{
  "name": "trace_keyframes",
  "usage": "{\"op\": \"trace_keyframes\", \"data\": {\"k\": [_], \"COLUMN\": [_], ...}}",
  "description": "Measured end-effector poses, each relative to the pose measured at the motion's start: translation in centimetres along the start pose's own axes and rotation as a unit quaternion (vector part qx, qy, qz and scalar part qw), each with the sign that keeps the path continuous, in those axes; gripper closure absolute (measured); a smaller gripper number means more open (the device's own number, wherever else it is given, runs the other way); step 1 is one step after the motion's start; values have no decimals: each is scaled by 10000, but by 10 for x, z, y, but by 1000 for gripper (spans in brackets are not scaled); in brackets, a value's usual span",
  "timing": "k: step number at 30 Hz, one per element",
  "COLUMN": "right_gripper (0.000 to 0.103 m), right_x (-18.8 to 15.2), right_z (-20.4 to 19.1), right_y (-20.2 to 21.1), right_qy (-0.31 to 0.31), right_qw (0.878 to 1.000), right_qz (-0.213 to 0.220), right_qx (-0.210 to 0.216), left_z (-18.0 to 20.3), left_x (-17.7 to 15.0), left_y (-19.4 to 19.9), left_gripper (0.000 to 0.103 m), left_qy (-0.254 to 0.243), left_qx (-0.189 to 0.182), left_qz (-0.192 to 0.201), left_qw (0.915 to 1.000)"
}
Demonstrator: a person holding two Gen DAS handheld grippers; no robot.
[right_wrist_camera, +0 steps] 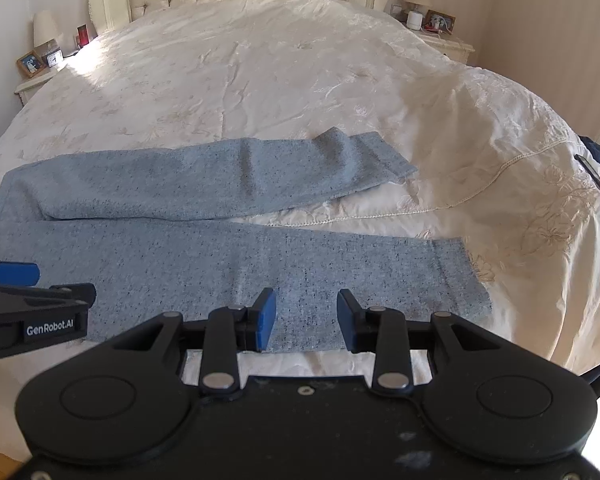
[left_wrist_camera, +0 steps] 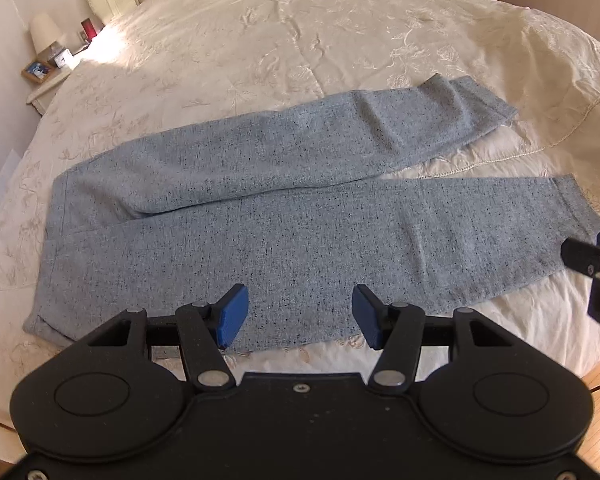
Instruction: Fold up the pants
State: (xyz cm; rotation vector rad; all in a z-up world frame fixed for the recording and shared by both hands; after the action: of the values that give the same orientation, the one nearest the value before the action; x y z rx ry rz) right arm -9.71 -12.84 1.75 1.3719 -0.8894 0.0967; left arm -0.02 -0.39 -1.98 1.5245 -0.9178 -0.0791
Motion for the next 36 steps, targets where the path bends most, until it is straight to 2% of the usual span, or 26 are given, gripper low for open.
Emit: {"op": "trace_keyframes", "data": {"k": [4, 6, 11, 22, 36], "right_gripper": [67, 67, 67, 67, 67], "right_x": [0, -1, 0, 3, 2], "right_z": [0, 0, 1, 2, 3], "right_y": [-4, -5, -9, -17, -23], "right_qy": [21, -5, 33, -25, -159], "right_qw": [9999, 9998, 9996, 9992, 9985], "right_qz": [-118, -181, -234, -396, -527], "right_qx": [1, 29, -146, -72, 43], "left_z": [-2, 0, -1, -3, 2], "left_x": [-1, -1, -2, -5, -5], "left_y": [-4, -6, -11, -21, -26], "left_gripper": [42, 41, 41, 41, 42], "left_qy": [156, 71, 90, 321, 267], "left_qx": [-145, -149, -214, -320, -382], "left_qz": [-170, -271, -431, -759, -863], "left_qw": [9996, 9995, 9988, 9961, 9952]}}
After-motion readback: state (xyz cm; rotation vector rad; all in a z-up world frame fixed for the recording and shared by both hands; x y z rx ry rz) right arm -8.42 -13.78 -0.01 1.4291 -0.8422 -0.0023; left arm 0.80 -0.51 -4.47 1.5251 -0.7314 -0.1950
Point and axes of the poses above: each gripper's, at about its wrist camera, not at the fingertips, and y roughly against the way its jaws point, z to its right, x to its top, the point moved 2 cm from there along -y, roughly the way its jaws point, and after that the axes turned 11 degrees about -y, right-handed, at the moved point
